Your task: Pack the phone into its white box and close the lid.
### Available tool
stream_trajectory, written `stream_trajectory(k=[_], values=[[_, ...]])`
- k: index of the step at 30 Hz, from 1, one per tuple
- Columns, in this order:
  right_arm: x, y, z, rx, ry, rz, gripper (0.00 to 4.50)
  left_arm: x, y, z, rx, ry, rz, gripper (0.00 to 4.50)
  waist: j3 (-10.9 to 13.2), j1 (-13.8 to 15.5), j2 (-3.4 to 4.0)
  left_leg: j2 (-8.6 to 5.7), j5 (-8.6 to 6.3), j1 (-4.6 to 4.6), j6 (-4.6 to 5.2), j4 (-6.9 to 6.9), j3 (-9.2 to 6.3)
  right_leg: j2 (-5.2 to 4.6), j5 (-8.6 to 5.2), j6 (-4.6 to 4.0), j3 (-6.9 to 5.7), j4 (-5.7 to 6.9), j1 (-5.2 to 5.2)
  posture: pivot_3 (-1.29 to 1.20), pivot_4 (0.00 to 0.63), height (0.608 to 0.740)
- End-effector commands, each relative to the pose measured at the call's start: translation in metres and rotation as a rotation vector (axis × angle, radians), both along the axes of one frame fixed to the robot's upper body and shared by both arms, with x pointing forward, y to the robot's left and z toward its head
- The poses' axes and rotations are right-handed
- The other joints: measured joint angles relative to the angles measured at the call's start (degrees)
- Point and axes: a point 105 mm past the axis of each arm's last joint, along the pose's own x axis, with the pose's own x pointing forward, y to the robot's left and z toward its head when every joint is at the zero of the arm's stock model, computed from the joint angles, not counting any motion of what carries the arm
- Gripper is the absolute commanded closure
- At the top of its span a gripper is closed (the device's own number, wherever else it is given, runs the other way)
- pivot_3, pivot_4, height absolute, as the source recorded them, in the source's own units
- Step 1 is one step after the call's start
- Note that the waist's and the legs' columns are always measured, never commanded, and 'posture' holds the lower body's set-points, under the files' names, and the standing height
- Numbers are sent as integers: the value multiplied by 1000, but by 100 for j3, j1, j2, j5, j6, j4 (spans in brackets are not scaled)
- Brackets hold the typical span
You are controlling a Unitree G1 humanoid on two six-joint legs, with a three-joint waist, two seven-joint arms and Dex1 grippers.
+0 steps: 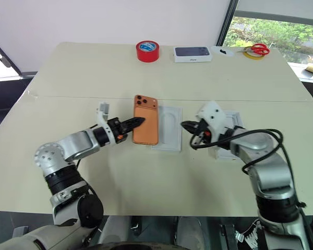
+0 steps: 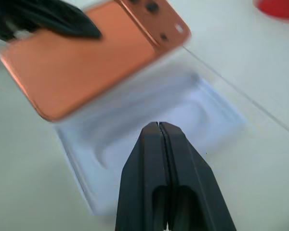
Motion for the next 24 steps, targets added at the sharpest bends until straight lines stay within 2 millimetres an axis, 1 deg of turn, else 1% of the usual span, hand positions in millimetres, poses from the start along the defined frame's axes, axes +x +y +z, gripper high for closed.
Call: stream_trajectory(k=[1, 5, 10, 13, 18, 20, 21, 24], values=[[-10, -18, 11, 4, -45, -42, 4500, 11, -21, 6, 14, -17, -21, 4484, 1, -15, -1, 0, 0, -1, 0, 0, 2, 0, 0, 0, 0, -2, -1, 0, 150, 730], [-22, -32, 9, -2, -38, -86, 4500, 20, -45, 3, 5, 7, -59, 4484, 2, -4, -1, 0, 0, 0, 0, 0, 3, 1, 0, 0, 1, -2, -2, 0, 150, 730], [-29, -37, 10, 8, -38, -108, 4500, 21, -60, -2, 19, 21, -103, 4484, 2, -12, -1, 0, -1, -2, 2, 0, 1, 0, 0, 0, 1, -10, -1, 0, 150, 730], [-30, -38, 10, 8, -38, -111, 4500, 19, -64, -7, 35, 29, -119, 4484, 2, -9, -1, 0, -1, -2, 2, -2, -1, 1, 0, 0, 0, -11, -1, 0, 150, 730], [-34, -35, 11, 16, -37, -89, 4500, 19, -62, -8, 31, 28, -115, 4484, 2, -8, -2, 0, -1, -3, 3, -1, -3, 1, 0, 0, 0, -11, -1, 0, 150, 730], [-34, -34, 11, 15, -35, -83, 4500, 19, -61, -8, 31, 29, -112, 3512, 3, -5, -2, 0, -2, -3, 3, -1, -3, 1, 0, 0, 0, -11, 0, 0, 150, 730], [-33, -34, 10, 13, -34, -80, 4500, 19, -60, -9, 32, 29, -112, 3214, 2, -6, -2, 0, -2, -2, 3, -1, -3, 1, 0, 0, 0, -11, 0, 0, 150, 730], [-32, -33, 10, 12, -34, -74, 4500, 18, -58, -7, 33, 21, -114, 1719, 2, -4, -2, 0, -2, -2, 3, 0, -3, 1, 0, 0, 0, -12, 3, 0, 150, 730]])
